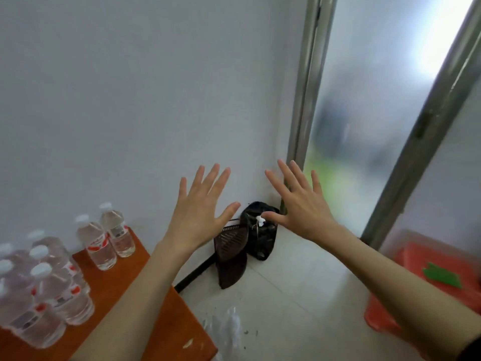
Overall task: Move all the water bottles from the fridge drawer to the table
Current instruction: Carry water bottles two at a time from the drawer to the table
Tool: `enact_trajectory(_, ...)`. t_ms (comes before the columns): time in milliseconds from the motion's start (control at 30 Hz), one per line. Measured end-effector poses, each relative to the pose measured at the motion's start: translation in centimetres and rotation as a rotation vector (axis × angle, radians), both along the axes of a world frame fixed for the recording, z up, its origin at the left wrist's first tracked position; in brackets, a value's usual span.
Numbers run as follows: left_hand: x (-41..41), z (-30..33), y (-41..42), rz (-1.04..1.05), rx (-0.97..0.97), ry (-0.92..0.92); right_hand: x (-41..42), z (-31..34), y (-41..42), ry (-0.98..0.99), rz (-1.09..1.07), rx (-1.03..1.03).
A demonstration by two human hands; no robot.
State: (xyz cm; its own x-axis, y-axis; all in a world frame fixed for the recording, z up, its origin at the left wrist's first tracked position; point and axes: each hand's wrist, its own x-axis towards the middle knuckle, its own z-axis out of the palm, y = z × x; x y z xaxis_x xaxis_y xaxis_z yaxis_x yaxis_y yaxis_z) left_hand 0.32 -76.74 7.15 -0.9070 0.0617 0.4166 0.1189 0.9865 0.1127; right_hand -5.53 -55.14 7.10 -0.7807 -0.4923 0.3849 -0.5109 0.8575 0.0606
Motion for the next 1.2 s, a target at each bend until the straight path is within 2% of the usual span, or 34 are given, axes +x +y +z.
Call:
enact_trajectory(367, 7.7, -2.6, 20.7, -0.465, -0.009, -0.070, 18.2, -1.9, 21.5, -0.042, -0.499, 0.000)
enact_trajectory(600, 11.5, -2.2, 36.7, -0.749, -0.003, -0.037, 28.1, -2.0, 36.3, -0.031, -0.713, -0.079)
enact_trajectory(900, 18.5, -5.5, 58.9, -0.923, -0.003, -0.114, 39.0, -3.7, 54.8, -0.129, -0.962, -0.056)
enact_trajectory(1200, 20.9, -6.9, 73.9, -1.061, -0.004, -0.195, 43.4, -5.2, 68.2, -0.199, -1.117, -0.097)
